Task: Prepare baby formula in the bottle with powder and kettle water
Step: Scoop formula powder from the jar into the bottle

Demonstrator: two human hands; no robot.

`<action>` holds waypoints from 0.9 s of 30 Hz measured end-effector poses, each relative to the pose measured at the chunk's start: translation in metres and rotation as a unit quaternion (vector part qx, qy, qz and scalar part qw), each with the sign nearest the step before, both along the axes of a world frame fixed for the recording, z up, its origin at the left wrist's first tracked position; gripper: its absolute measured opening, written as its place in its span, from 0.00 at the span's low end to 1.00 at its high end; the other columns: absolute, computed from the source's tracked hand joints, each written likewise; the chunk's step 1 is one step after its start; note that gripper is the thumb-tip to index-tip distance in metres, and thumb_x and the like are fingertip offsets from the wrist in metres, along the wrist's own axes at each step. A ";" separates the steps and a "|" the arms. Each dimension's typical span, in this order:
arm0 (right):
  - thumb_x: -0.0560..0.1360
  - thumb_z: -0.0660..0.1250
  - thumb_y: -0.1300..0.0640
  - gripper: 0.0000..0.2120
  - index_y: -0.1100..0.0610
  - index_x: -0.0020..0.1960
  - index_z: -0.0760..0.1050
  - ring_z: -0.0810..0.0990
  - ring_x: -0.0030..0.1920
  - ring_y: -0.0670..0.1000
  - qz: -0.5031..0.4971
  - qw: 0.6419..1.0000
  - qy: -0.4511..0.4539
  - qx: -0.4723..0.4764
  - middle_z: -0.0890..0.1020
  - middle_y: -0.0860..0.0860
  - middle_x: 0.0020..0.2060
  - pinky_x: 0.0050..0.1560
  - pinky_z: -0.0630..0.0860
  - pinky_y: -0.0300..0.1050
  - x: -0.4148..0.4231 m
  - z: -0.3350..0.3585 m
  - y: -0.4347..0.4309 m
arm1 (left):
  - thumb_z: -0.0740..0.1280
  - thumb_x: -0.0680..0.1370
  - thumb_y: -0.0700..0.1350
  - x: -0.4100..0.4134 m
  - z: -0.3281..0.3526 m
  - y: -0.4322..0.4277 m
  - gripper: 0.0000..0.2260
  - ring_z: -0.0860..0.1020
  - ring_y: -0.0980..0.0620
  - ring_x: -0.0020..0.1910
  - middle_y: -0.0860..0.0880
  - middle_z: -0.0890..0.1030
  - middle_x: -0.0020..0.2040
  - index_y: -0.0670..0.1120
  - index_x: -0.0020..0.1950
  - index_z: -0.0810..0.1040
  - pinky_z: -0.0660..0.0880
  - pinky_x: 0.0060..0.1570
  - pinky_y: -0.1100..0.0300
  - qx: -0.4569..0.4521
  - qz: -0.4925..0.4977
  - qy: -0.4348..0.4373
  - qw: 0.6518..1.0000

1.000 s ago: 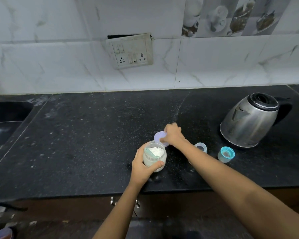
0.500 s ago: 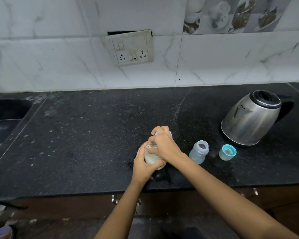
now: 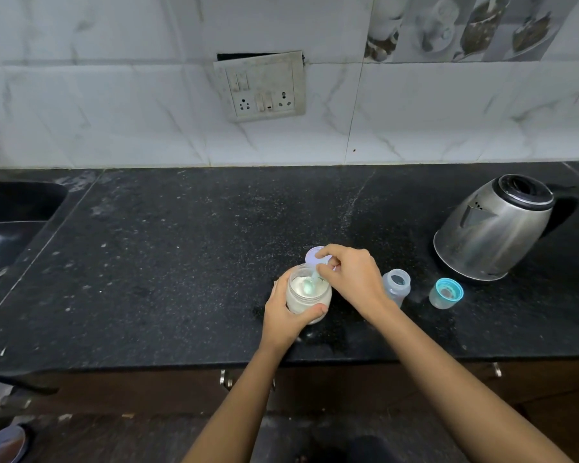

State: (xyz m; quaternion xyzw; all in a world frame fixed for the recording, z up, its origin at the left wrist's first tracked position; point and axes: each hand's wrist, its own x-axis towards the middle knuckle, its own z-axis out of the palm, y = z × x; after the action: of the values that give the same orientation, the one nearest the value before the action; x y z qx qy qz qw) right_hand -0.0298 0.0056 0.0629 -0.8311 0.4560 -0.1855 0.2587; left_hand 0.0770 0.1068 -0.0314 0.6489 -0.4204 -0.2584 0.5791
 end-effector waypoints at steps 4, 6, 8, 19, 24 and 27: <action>0.71 0.68 0.55 0.06 0.49 0.47 0.81 0.80 0.41 0.52 -0.011 0.999 0.044 -0.009 0.82 0.47 0.36 0.42 0.76 0.46 0.002 0.001 0.003 | 0.81 0.65 0.46 0.000 0.000 0.000 0.33 0.74 0.55 0.63 0.56 0.76 0.64 0.57 0.67 0.71 0.72 0.61 0.54 0.001 0.003 -0.002 1.000; 0.72 0.66 0.55 0.07 0.50 0.49 0.81 0.80 0.45 0.53 0.020 0.995 0.087 -0.033 0.83 0.48 0.41 0.44 0.76 0.46 0.007 0.001 0.005 | 0.80 0.65 0.46 0.000 0.000 0.000 0.34 0.74 0.55 0.63 0.56 0.76 0.64 0.57 0.67 0.71 0.72 0.61 0.56 0.001 0.001 -0.002 1.000; 0.74 0.64 0.54 0.09 0.49 0.51 0.81 0.80 0.48 0.54 0.074 0.986 0.142 -0.056 0.84 0.50 0.44 0.46 0.75 0.46 0.014 -0.001 0.011 | 0.80 0.65 0.45 0.000 -0.001 0.000 0.34 0.75 0.56 0.63 0.56 0.76 0.63 0.58 0.67 0.71 0.72 0.60 0.57 0.005 0.004 -0.001 1.000; 0.71 0.68 0.59 0.05 0.51 0.41 0.82 0.79 0.36 0.42 0.012 0.991 -0.107 0.076 0.81 0.45 0.33 0.36 0.72 0.30 0.016 0.003 0.018 | 0.80 0.64 0.48 -0.002 -0.002 0.000 0.34 0.75 0.58 0.61 0.57 0.76 0.62 0.59 0.67 0.70 0.73 0.58 0.60 0.018 0.007 0.002 1.000; 0.71 0.69 0.58 0.04 0.53 0.43 0.82 0.78 0.35 0.42 0.079 0.992 -0.074 0.068 0.82 0.46 0.33 0.39 0.75 0.36 0.017 0.001 0.022 | 0.80 0.65 0.48 -0.002 0.000 0.001 0.33 0.75 0.60 0.60 0.57 0.77 0.61 0.58 0.66 0.71 0.73 0.56 0.64 0.024 0.009 0.000 1.000; 0.70 0.69 0.59 0.04 0.51 0.41 0.82 0.79 0.34 0.42 0.050 0.988 -0.114 0.091 0.82 0.46 0.32 0.37 0.74 0.33 0.013 0.005 0.019 | 0.80 0.65 0.48 -0.001 0.001 0.002 0.33 0.75 0.60 0.60 0.58 0.76 0.61 0.61 0.66 0.70 0.73 0.57 0.61 0.025 0.006 -0.003 1.000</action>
State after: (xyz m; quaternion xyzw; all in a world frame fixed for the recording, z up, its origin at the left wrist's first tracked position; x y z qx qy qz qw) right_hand -0.0163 0.0248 0.0679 -0.7993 0.3963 -0.2237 0.3925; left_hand 0.0761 0.1088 -0.0301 0.6662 -0.4118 -0.2638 0.5630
